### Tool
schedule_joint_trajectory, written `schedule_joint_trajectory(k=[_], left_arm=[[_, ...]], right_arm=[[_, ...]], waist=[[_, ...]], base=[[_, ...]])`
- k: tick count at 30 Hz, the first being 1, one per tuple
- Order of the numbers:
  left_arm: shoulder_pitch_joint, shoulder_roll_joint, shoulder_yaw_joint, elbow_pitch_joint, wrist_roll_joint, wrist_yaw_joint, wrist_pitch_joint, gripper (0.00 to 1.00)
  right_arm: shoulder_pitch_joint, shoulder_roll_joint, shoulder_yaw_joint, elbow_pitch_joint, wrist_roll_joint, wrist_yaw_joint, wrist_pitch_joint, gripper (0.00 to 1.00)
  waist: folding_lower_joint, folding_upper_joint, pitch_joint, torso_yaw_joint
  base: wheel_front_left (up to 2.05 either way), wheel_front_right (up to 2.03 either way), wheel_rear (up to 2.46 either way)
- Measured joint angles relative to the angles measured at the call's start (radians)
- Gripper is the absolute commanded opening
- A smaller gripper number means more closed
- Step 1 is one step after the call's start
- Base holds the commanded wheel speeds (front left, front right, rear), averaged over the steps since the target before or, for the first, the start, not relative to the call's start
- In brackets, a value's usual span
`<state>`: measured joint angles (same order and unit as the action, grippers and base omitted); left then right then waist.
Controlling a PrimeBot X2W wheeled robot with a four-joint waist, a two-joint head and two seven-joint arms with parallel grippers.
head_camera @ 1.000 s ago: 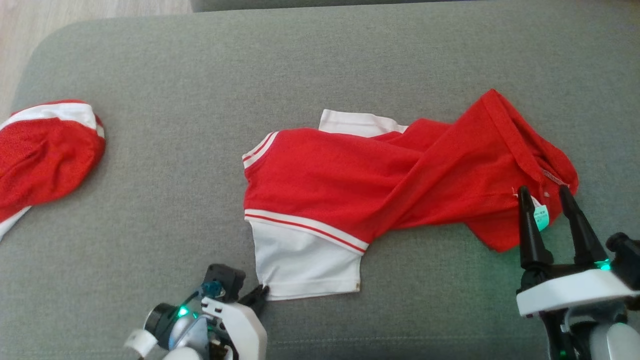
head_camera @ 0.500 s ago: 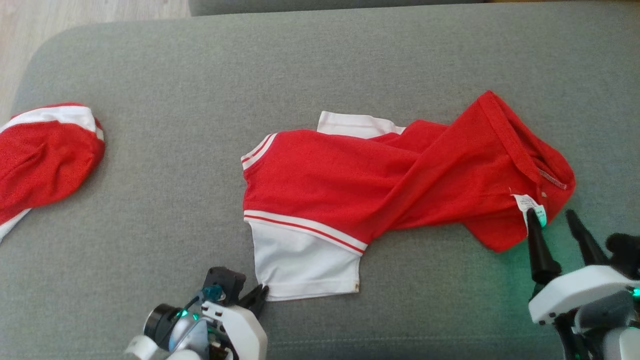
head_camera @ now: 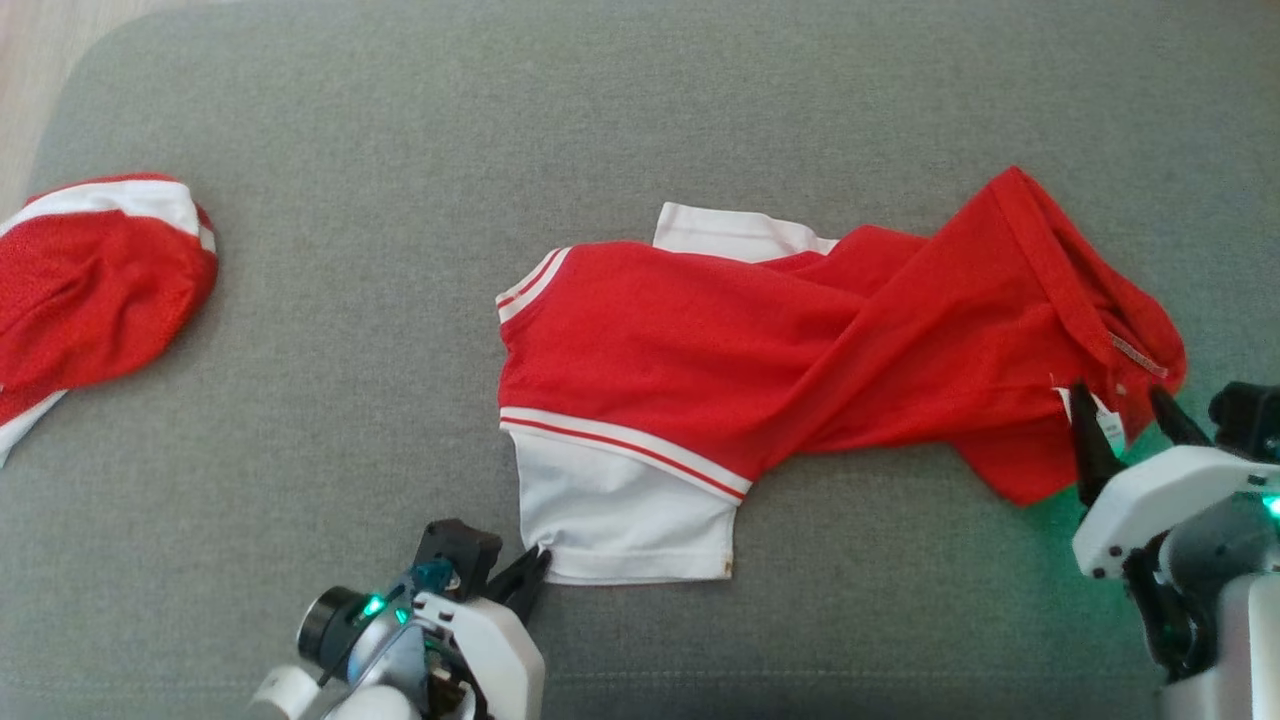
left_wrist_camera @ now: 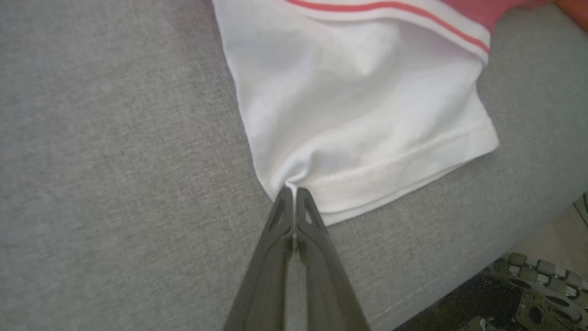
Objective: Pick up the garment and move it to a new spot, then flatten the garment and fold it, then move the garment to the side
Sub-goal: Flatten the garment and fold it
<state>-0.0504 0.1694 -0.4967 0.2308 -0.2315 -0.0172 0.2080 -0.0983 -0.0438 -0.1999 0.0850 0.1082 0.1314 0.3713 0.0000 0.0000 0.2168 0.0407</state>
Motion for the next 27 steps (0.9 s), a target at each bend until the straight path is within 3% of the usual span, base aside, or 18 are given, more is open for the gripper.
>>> schedule_joint_trajectory(k=[3,4,6,15,27], left_arm=[[-0.001,0.000,-0.002,0.000,-0.001,0.000,-0.009,0.00],[-0.001,0.000,-0.002,0.000,-0.004,0.000,-0.013,0.00],[-0.002,0.000,-0.003,0.000,-0.010,0.000,-0.021,0.00],[-0.034,0.014,0.026,-0.063,-0.009,0.021,-0.126,0.00],[-0.103,0.092,0.189,-0.454,0.019,0.103,-0.265,0.00]], right_arm=[[-0.001,0.000,-0.020,0.024,-0.006,0.000,0.021,1.00],[-0.002,0.000,-0.025,0.027,-0.006,0.000,0.025,0.62],[-0.008,0.000,-0.033,0.029,-0.007,0.000,0.025,0.00],[-0.013,0.000,-0.067,-0.033,0.049,0.000,-0.023,0.00],[0.003,0.000,-0.062,-0.293,0.211,0.000,-0.068,0.00]], waist=[[0.0000,0.0000,0.005,0.003],[0.0000,0.0000,0.008,0.004],[0.0000,0.0000,0.012,0.006],[0.0000,0.0000,0.007,0.008],[0.0000,0.0000,-0.085,-0.008]], base=[[0.00,0.00,0.00],[0.00,0.00,0.00],[0.00,0.00,0.00],[0.00,0.00,0.00],[0.00,0.00,0.00]])
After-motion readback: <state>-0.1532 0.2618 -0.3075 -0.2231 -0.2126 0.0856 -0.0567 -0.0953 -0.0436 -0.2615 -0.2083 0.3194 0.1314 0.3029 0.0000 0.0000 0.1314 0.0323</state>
